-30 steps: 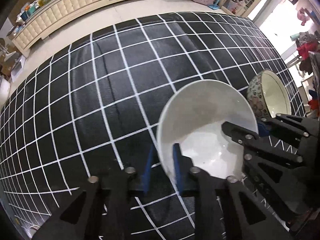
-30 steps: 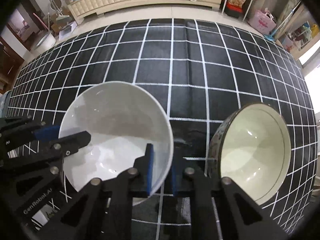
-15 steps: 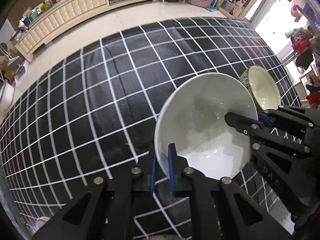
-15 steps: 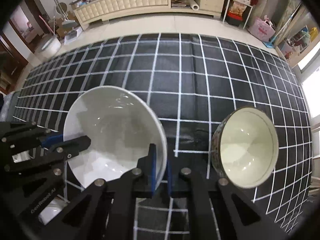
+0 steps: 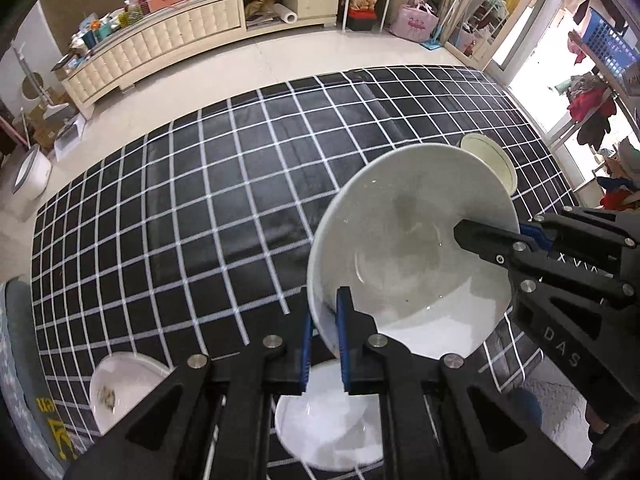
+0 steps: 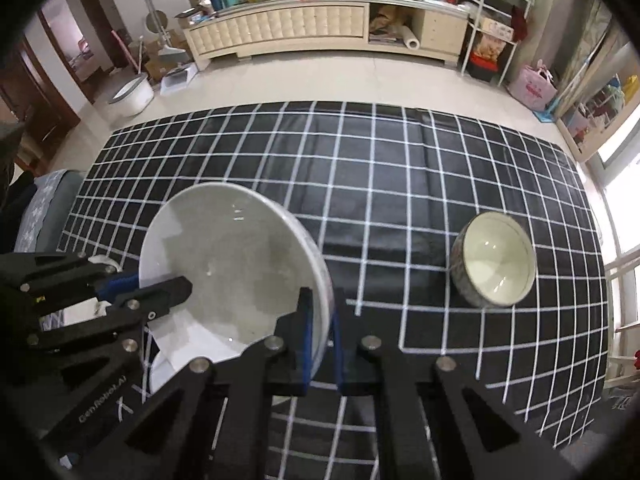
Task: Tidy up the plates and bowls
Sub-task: 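Lower the cream bowl into the plain white bowl and open right tool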
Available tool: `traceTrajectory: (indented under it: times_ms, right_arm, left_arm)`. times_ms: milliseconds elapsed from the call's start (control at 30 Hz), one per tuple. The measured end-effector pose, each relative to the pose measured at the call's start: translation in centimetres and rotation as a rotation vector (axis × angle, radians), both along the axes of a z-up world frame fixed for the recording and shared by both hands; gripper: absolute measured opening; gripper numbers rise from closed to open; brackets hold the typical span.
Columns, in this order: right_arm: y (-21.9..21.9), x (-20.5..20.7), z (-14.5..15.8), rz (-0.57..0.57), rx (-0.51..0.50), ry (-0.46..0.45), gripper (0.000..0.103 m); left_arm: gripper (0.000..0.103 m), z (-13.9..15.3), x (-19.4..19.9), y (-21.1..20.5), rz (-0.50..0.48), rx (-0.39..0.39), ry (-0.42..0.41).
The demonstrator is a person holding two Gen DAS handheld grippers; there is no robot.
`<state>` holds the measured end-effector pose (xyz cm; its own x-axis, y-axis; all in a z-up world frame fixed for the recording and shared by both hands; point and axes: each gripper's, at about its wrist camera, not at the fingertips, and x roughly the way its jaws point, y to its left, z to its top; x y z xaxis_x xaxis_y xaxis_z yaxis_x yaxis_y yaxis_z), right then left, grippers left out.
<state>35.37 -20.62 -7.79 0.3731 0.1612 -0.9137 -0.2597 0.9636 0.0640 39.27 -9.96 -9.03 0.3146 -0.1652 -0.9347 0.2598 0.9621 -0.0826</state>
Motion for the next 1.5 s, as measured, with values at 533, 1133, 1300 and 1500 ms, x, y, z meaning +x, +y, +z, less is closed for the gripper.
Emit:
traceTrajectory:
  times_ms: [533,1133,1300,1500]
  right_arm:
    - [3.7,-6.3,-4.6,0.04,0.017,0.118,0.01]
    - [4.3,-7.6,-7.8,0.019,0.016,0.203,0.01]
    - [3.8,-7.2,-7.9,0.0,0.036,0.197,0.01]
    - [3.8,-7.2,-7.3,0.004,0.023,0.176,0.011]
  left_arm:
    - [0.01,-4.2,-8.1,4.2,0.047,0.006,0.067]
    - [0.009,-7.5,-9.5,4.2,0.042,0.005,0.131]
    - [0.011,-7.2,-9.1,4.8,0.054,-0.008,0.123]
    - [0.021,-6.1,-9.0,5.4,0.067,-0.019,0.101]
